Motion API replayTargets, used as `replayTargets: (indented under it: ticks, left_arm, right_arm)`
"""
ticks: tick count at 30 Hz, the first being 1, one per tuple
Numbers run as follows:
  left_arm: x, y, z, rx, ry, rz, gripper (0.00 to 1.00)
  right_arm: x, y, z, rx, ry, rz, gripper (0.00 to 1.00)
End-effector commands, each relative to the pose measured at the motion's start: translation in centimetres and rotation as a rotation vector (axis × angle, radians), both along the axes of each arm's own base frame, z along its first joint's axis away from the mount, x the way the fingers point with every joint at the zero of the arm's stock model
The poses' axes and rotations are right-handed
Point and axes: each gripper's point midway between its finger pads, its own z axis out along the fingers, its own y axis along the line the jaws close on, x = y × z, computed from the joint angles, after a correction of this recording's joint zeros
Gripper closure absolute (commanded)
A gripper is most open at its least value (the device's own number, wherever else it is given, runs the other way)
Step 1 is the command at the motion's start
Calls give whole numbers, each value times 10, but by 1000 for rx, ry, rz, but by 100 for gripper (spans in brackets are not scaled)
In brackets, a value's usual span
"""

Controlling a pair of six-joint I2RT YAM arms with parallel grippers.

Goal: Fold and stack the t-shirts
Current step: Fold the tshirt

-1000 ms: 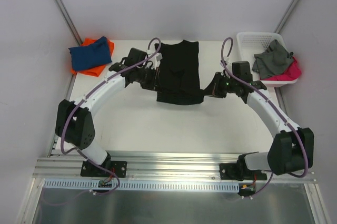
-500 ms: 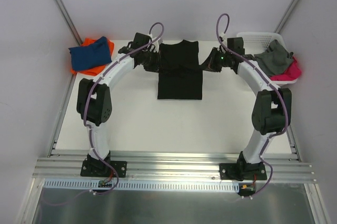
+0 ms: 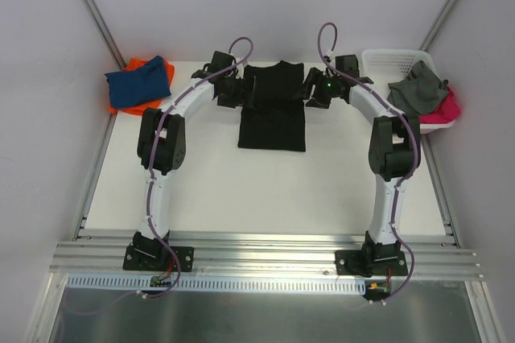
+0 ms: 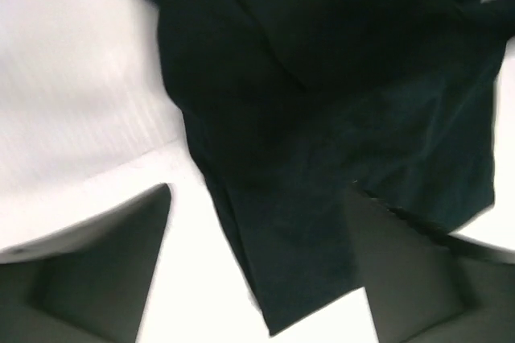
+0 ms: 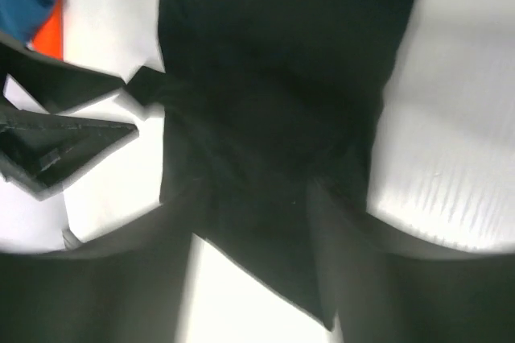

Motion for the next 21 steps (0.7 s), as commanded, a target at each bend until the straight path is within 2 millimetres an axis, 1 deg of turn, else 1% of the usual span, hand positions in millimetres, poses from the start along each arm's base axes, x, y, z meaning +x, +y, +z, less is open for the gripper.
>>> replayTargets:
  ticks: [1, 2, 3, 4, 5, 6, 7, 8, 9, 10, 11, 12, 13, 14, 15, 16, 17, 19, 21]
  left_arm:
    - [20, 7, 7, 22, -48, 56, 3]
    - [20, 8, 10, 27, -57, 54, 1]
    - [19, 7, 21, 32, -80, 55, 1]
    - [17, 8, 27, 35, -91, 62, 1]
    - [14, 12, 29, 48, -92, 74, 1]
    - [10, 16, 49, 46, -127, 84, 1]
    - [5, 17, 55, 54, -137, 90, 1]
    - [0, 20, 60, 59, -142, 95, 1]
    - [-14, 23, 67, 50, -135, 95, 1]
    - [-22, 24, 69, 42, -127, 89, 1]
    - [-35, 27, 58, 44, -87, 85, 1]
    - [-47, 23, 69, 8, -79, 70, 1]
    - [-58, 22, 66, -4, -51, 58, 1]
    - [-67, 22, 62, -15, -29, 48, 1]
    - [-82, 24, 51, -19, 17, 48, 2]
    - [-90, 24, 45, -24, 40, 39, 3]
    - [-101, 26, 33, -20, 78, 32, 5]
    - [-109, 26, 29, -23, 96, 23, 9]
    - [-115, 26, 22, -24, 121, 22, 9]
  right_arm:
    - [27, -4, 16, -44, -110, 1, 29]
    - [27, -4, 18, -49, -116, 1, 25]
    - [26, -5, 21, -47, -115, -4, 20]
    - [22, -4, 35, -40, -132, -5, 19]
    - [18, -4, 40, -33, -128, -12, 18]
    - [13, -4, 44, -28, -120, -14, 18]
    - [3, -5, 56, -22, -126, -19, 18]
    - [-5, -5, 56, -18, -111, -20, 18]
    - [-12, -4, 62, -8, -108, -23, 19]
    - [-26, -5, 50, -12, -69, -20, 19]
    - [-36, -4, 60, -8, -77, -18, 19]
    - [-45, -2, 59, -5, -63, -15, 20]
    - [-54, -1, 56, -3, -44, -8, 21]
    - [-70, 1, 51, -5, -21, 2, 21]
    - [-78, 1, 47, -5, -5, 6, 21]
    - [-84, 2, 44, -2, 9, 7, 22]
    - [-94, 2, 32, -9, 36, 11, 23]
    - [-101, 3, 28, -9, 50, 9, 26]
    - [-107, 3, 17, -14, 80, 6, 28]
